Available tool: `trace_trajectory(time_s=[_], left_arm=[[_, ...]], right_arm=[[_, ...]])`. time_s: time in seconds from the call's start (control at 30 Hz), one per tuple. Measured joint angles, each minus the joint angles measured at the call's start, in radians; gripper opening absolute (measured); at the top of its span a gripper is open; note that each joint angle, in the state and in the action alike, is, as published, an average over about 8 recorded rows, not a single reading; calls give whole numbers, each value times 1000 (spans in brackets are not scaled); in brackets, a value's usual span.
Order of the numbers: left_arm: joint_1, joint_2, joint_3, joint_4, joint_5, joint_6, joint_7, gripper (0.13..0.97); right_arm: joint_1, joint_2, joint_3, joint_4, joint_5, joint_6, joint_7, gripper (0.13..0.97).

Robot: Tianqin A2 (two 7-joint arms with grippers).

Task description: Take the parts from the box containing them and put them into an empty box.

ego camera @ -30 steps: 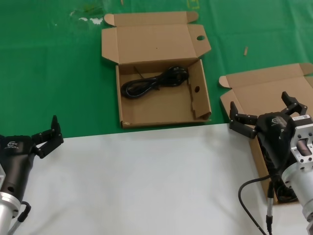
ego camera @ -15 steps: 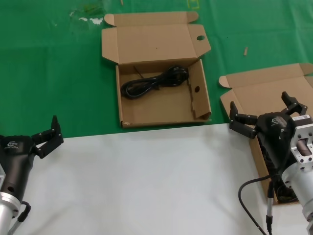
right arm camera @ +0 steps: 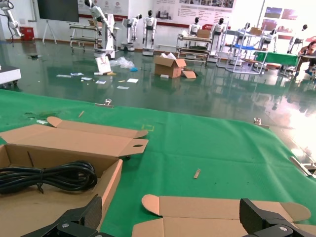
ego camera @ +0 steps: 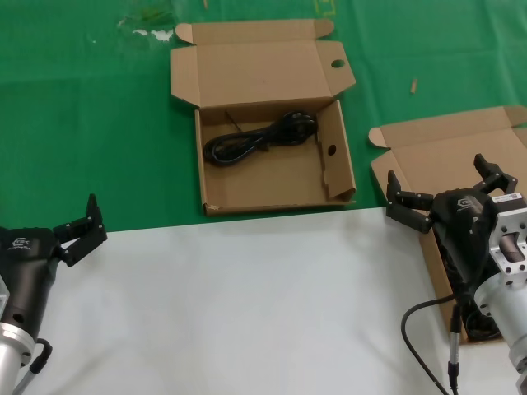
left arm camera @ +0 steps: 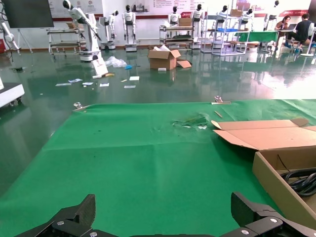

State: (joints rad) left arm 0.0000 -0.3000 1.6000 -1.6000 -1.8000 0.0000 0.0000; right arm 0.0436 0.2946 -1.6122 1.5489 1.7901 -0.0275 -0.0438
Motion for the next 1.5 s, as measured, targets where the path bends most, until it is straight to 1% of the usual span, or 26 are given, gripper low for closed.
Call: trace_trajectory(time_s=[1.5], left_arm=[[0, 0, 0, 0, 0, 0, 0, 966]], right_arm=[[0, 0, 0, 0, 0, 0, 0, 966]])
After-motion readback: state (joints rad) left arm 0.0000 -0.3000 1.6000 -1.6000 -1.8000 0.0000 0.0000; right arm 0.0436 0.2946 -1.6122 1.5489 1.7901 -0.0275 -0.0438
